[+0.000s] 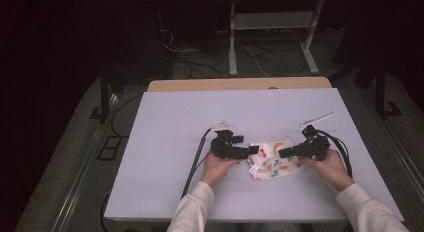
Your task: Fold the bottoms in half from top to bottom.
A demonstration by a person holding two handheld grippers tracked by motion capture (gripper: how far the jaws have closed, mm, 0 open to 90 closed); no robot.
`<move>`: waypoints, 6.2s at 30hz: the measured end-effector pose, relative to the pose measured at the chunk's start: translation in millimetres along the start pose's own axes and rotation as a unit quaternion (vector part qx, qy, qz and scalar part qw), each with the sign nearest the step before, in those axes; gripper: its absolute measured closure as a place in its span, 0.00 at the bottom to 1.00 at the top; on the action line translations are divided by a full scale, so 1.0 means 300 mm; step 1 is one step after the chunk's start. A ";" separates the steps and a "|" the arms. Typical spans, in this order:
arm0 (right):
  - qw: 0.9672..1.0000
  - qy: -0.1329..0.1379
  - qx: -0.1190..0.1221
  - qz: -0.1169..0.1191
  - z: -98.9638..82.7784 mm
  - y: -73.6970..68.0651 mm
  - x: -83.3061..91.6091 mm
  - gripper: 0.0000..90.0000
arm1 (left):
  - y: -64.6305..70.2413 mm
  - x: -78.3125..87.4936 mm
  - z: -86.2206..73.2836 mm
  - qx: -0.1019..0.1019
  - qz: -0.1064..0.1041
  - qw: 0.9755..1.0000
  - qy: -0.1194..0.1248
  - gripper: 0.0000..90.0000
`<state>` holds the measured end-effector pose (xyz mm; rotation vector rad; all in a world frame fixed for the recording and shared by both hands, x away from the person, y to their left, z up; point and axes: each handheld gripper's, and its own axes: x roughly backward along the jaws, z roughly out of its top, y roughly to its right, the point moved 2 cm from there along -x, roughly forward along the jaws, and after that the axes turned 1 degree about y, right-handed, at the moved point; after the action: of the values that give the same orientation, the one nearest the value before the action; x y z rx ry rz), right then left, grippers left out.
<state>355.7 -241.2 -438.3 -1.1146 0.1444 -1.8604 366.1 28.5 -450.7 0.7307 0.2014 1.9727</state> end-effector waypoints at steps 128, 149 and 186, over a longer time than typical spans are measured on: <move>0.998 0.025 0.004 -0.055 0.064 0.245 0.005 0.45 | -0.089 -0.119 0.025 0.026 -0.017 0.998 -0.056 0.69; 0.999 0.014 -0.017 -0.047 0.066 0.226 0.005 0.94 | -0.106 -0.091 0.042 0.015 0.004 0.998 -0.069 0.93; 0.997 0.047 0.002 -0.065 0.189 0.110 -0.124 0.94 | -0.244 0.068 0.136 -0.002 0.044 0.997 -0.059 0.93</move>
<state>425.1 -212.7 -445.6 -1.0545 0.1239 -2.0287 437.4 76.2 -441.1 0.8642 0.0964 2.0057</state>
